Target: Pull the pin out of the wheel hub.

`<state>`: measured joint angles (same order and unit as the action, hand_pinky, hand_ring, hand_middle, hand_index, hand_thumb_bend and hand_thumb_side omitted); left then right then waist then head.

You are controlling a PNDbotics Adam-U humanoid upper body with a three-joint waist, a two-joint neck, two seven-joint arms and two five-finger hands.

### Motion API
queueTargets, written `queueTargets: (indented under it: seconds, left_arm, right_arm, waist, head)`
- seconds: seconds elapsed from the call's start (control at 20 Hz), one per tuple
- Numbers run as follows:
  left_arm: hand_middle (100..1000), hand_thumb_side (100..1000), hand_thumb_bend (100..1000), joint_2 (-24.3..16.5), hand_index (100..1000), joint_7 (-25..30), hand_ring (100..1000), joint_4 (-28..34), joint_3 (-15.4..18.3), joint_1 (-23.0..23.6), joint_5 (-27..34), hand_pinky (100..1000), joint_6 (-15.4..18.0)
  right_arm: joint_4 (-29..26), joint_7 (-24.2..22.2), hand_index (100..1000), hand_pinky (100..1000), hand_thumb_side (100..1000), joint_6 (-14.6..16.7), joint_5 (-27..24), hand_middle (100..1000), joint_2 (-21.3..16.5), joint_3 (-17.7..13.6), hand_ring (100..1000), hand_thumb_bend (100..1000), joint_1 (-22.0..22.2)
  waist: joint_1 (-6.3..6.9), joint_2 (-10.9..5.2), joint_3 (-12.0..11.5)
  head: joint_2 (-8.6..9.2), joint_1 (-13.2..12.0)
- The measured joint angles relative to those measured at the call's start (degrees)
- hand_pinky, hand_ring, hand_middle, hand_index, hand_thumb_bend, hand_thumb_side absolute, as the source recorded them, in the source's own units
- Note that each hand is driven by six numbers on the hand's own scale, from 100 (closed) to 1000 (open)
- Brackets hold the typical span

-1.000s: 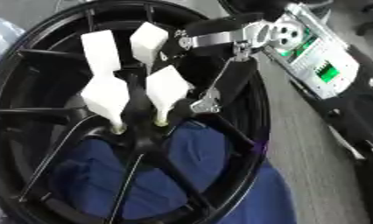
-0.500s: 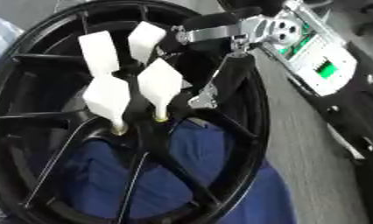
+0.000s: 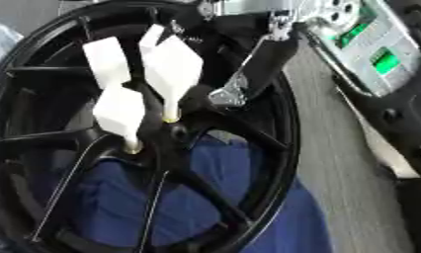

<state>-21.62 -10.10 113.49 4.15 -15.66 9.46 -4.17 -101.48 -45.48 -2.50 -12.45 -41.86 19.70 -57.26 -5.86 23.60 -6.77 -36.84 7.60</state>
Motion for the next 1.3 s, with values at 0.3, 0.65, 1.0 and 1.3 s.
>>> queueTargets:
  seconds: [0.3,0.65,1.0,1.3]
  left_arm:
    - [692,619,274,-0.1,710,-0.6,809,0.0,0.7,0.9,-0.2,865,0.1]
    - [691,613,275,-0.8,709,-2.4,807,0.0,1.8,2.1,-0.6,863,0.6]
    - [689,611,280,-0.7,705,-3.3,807,0.0,2.1,2.2,-0.5,864,0.7]
    - [690,596,281,-0.7,705,-3.5,810,0.0,2.1,2.2,-0.5,866,0.7]
  right_arm:
    - [-1.0,2.4,602,822,100,-2.4,-5.4,411,-2.8,-5.6,650,100,1.6]
    - [0.6,18.1,635,810,100,3.0,-13.5,446,-16.6,-22.3,656,100,24.5]
    - [8.5,29.0,876,907,100,7.7,-5.9,756,-18.3,-33.2,849,290,38.8]
    - [16.2,23.2,973,995,100,9.7,4.7,941,-15.6,-35.0,995,419,43.0]
  waist:
    - [0.95,-1.31,2.4]
    - [3.35,-2.72,4.8]
    - [5.17,-3.86,5.4]
    - [6.07,-4.11,5.4]
  head:
    - [-0.81,-1.5]
    - [-0.84,-3.2]
    - [-0.85,-3.9]
    - [-0.83,-3.9]
